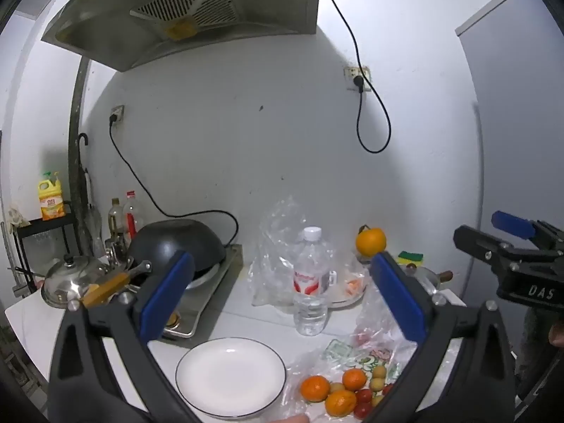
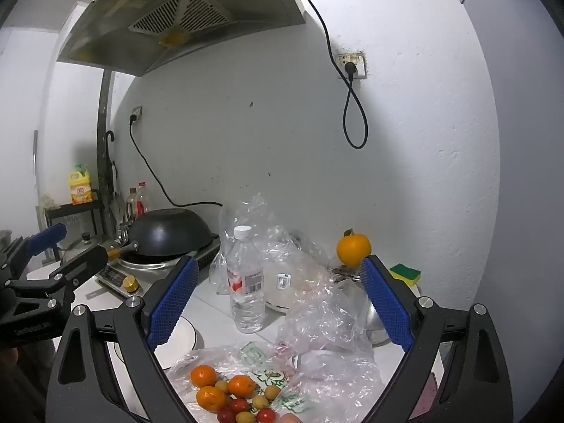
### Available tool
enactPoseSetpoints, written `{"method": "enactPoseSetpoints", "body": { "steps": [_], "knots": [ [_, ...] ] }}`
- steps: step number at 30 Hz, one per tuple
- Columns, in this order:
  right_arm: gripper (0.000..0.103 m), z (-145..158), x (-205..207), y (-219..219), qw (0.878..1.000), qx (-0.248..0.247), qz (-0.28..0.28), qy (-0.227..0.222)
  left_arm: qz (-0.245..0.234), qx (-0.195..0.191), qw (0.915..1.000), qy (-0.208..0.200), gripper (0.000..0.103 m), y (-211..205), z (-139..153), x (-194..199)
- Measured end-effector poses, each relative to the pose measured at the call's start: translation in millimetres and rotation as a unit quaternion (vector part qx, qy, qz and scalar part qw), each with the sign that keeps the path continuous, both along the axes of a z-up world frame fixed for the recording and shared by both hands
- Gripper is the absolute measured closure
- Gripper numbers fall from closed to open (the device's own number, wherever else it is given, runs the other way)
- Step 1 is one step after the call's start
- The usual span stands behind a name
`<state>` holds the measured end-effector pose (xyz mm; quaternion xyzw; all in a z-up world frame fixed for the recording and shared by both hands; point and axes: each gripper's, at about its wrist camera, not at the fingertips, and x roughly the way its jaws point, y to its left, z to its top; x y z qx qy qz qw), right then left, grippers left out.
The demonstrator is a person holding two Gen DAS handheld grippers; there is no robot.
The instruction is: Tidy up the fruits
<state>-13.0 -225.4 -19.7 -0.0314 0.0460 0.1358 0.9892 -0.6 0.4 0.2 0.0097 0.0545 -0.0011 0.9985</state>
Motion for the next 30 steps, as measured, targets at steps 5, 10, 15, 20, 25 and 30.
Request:
{"method": "enactPoseSetpoints", "body": {
  "steps": [5, 10, 15, 20, 25, 30],
  "knots": [
    [0.008, 1.2, 0.3, -0.7, 1.0, -0.003, -0.006, 0.0, -0.003, -0.004, 1.0, -0.002, 0.001, 0.7, -0.3, -1.3],
    [0.008, 1.4, 0.2, -2.9, 1.0, -0.001, -0.013, 0.002, -0.006, -0.002, 1.0, 0.001, 0.001, -1.2, -1.8, -1.0],
    [0.008, 0.8, -0.6, -2.5, 1.0, 0.0, -0.013, 0.003, -0.01, 0.009, 0.9999, -0.006, 0.001, 2.4, 2.3, -4.9],
    [0.008, 1.8, -2.4, -0.3, 1.0, -0.004, -0.009, 0.004, -0.011, 0.015, 0.9998, -0.004, 0.001, 0.8, 0.8, -1.9],
    [0.008, 2.3, -1.8, 0.7, 1.0, -0.005, -0.009, 0.003, -0.01, -0.021, 0.9997, -0.003, 0.001, 2.4, -0.6, -2.1],
    [0.008, 2.3, -1.9, 1.1, 1.0, -0.006, -0.009, 0.003, -0.009, -0.009, 0.9999, 0.0, 0.001, 1.4, -2.4, -2.0]
  ]
}}
